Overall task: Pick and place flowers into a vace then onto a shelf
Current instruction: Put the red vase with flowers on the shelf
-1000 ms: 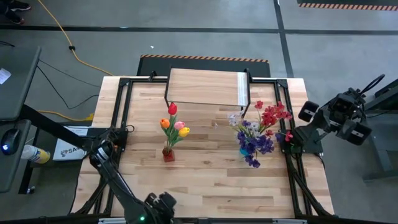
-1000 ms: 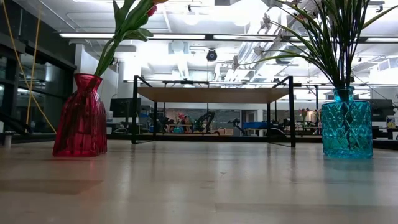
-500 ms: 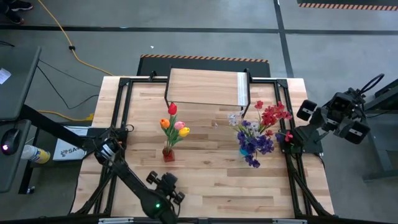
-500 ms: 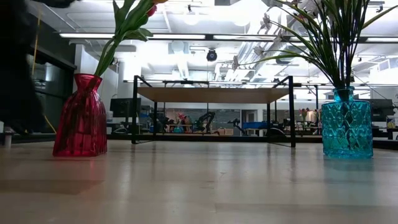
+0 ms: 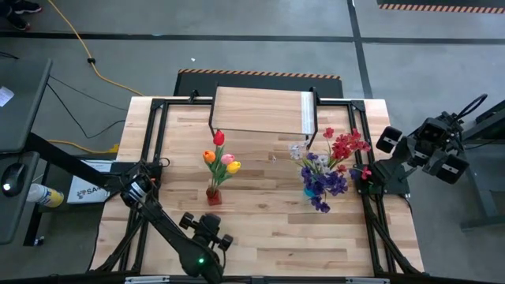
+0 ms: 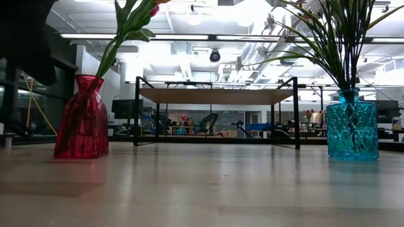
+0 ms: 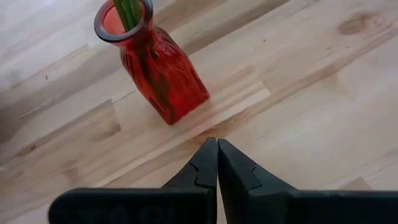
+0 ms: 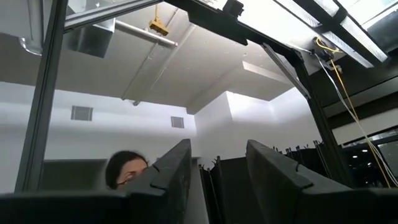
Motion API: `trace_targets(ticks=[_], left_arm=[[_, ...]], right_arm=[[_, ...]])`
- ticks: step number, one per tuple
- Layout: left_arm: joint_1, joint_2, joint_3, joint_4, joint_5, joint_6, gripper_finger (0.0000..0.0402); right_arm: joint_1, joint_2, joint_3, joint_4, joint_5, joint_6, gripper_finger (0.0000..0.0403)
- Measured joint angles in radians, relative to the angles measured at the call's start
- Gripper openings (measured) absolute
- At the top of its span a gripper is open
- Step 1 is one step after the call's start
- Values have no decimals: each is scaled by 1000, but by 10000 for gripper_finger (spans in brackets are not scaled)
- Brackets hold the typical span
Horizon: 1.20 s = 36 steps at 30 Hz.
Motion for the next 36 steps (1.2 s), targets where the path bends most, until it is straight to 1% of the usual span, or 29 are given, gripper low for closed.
trace_targets(ticks=[8, 15, 23, 30, 33, 36], left_arm=[[2, 0, 9, -10, -11, -27, 47], [2, 0, 9, 8, -58, -57, 47], [1, 0, 9, 126, -70, -48, 47], [2, 0, 9, 149, -190, -45, 47], [1, 0, 9, 151, -210, -48, 47], [2, 1, 9, 159, -209, -58, 47]], right_arm=[[0, 0, 0, -1, 21, 7, 147], [0, 27, 0, 3, 22, 24, 143], [0, 67, 0, 8, 18, 53, 144], [0, 67, 0, 45, -12, 66, 144], [0, 67, 0, 46, -21, 81, 143], [0, 67, 0, 47, -34, 82, 144]])
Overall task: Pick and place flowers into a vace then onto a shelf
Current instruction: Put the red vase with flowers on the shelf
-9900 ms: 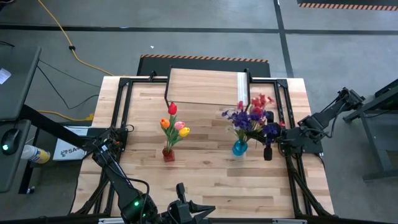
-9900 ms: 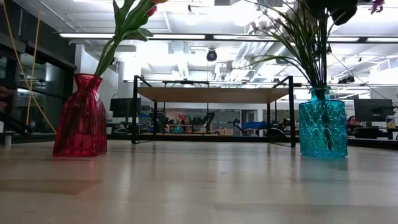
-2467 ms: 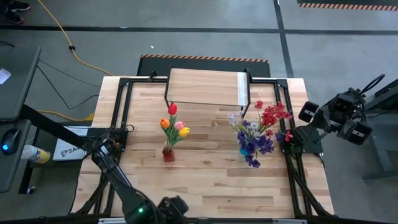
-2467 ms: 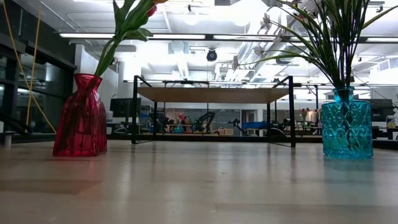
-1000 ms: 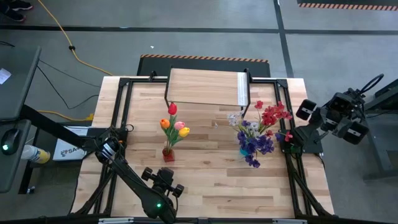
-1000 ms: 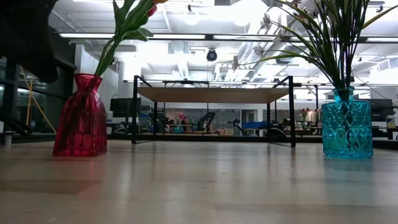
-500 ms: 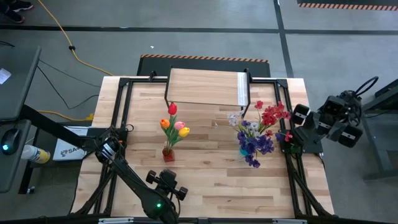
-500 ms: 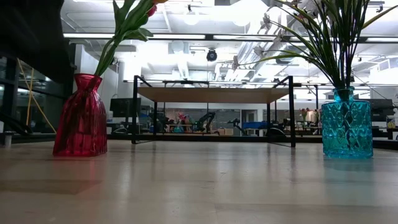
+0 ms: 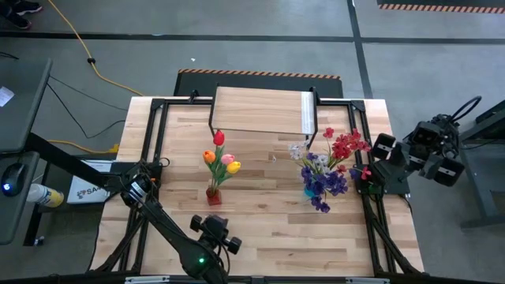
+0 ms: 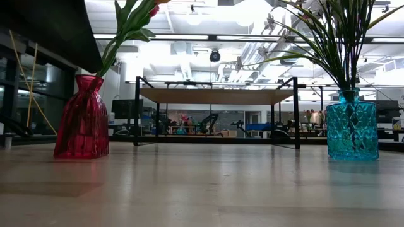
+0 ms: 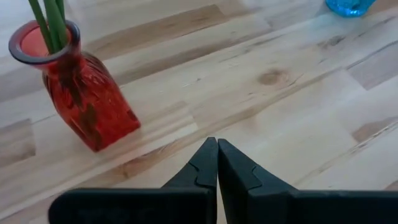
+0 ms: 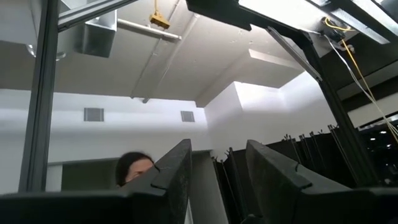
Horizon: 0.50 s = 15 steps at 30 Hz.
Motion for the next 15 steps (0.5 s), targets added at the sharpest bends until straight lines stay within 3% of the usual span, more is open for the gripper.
trace_targets(ticks=[7, 15], left_arm=[[0, 0, 0, 0, -56, -68, 66], [0, 0, 0, 13, -59, -96, 177]], right_arm=[[0, 0, 0, 3, -3, -2, 145], [0, 0, 0, 3, -6, -3, 142]])
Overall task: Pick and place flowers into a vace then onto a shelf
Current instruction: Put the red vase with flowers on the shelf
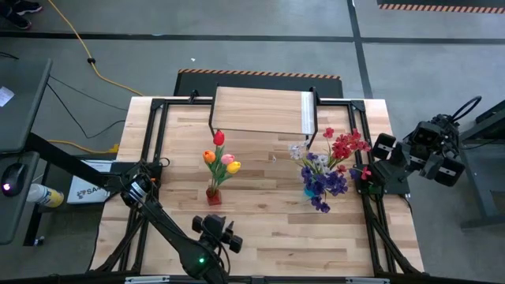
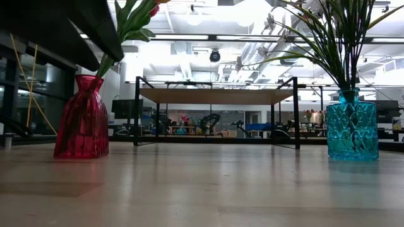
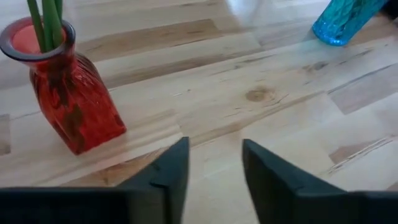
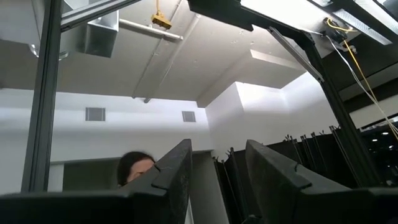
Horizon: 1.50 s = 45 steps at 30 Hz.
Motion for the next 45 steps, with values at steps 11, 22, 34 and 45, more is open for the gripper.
trace_targets(ticks=[11, 22, 34, 45], left_arm=[[-2, 1, 3, -5, 127, 10, 355], [-53, -5, -67, -202, -18, -62, 392], [-43, -10, -141, -205, -92, -112, 390], [-6, -12, -193, -206, -48, -163, 392]], right_arm=[[0, 0, 0, 0, -12, 0, 142], [0, 0, 0, -1, -35, 3, 142], [0, -2, 0, 2, -42, 3, 142], [0, -2, 0, 3, -47, 49, 142]])
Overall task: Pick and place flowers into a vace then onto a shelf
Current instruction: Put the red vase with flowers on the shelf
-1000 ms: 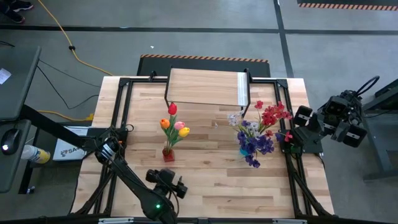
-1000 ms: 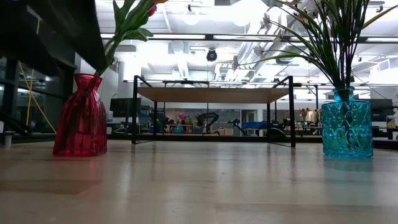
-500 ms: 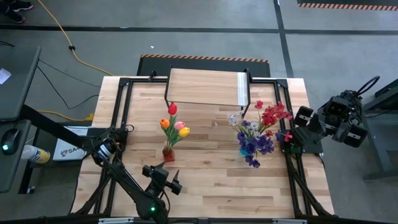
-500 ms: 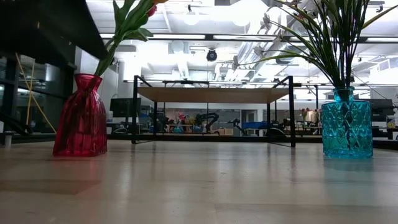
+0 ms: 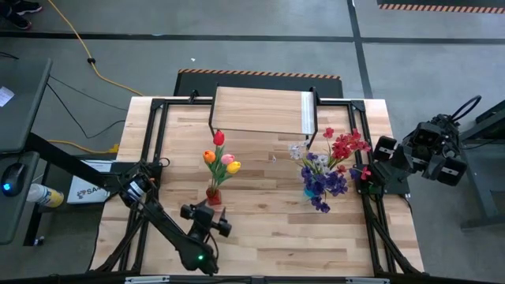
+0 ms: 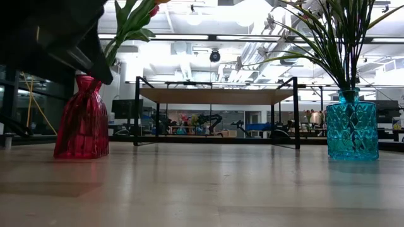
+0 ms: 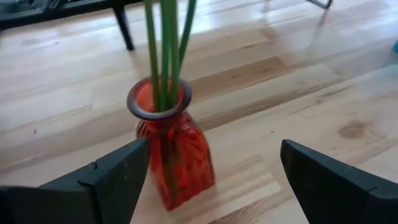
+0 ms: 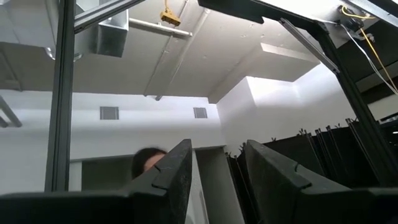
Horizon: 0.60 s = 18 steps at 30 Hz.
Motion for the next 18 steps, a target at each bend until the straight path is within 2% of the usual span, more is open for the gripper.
trace_targets(ticks=[7, 18], left_arm=[[-9, 0, -13, 0, 57, -16, 392], [8, 0, -68, 0, 31, -72, 392]], right_arm=[[0, 0, 0, 0, -1, -1, 142], [0, 0, 0, 1, 0, -4, 142]])
